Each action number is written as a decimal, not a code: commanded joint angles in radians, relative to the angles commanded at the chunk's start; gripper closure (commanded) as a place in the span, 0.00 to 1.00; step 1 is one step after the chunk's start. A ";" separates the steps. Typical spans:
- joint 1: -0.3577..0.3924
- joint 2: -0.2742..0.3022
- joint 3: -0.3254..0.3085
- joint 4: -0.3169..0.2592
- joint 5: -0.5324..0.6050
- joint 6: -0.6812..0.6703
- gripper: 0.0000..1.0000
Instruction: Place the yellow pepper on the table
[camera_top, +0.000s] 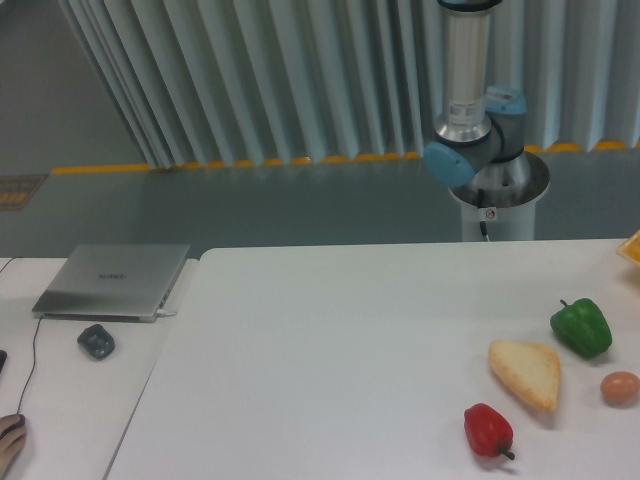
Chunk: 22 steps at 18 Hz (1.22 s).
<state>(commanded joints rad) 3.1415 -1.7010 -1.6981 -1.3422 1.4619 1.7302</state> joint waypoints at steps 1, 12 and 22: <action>0.015 -0.017 -0.002 0.000 0.000 0.024 0.00; 0.040 -0.110 0.000 0.055 0.031 0.101 0.00; 0.045 -0.152 0.015 0.097 0.037 0.108 0.00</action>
<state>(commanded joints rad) 3.1861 -1.8530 -1.6827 -1.2457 1.4987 1.8377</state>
